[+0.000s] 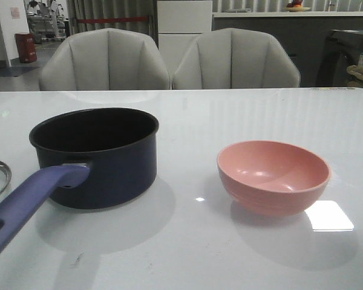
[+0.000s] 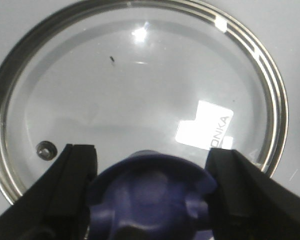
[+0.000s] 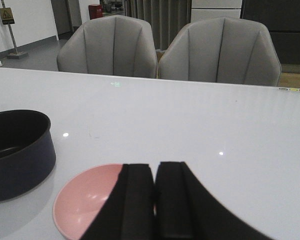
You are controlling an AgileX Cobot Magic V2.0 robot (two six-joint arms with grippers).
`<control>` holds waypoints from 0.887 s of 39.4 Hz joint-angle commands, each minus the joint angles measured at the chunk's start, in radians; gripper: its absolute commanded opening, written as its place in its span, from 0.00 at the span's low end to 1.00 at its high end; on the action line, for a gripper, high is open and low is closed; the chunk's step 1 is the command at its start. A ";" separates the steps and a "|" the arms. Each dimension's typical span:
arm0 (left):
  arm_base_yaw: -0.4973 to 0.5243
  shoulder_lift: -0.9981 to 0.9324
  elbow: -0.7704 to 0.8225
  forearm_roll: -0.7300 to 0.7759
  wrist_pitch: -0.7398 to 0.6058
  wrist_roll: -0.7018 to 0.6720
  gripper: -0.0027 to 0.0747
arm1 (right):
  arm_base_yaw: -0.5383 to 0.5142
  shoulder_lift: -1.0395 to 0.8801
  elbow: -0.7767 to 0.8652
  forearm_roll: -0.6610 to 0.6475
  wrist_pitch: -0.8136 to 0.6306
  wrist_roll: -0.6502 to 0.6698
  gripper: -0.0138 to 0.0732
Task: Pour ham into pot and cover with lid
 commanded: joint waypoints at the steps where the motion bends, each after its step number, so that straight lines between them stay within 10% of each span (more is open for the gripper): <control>1: -0.003 -0.092 -0.046 -0.010 0.027 0.022 0.26 | 0.000 0.002 -0.026 -0.005 -0.073 -0.005 0.33; 16: -0.033 -0.207 -0.242 -0.019 0.144 0.110 0.26 | 0.000 0.002 -0.026 -0.005 -0.073 -0.005 0.33; 35: -0.329 -0.185 -0.427 -0.007 0.204 0.138 0.26 | 0.000 0.002 -0.026 -0.005 -0.073 -0.005 0.33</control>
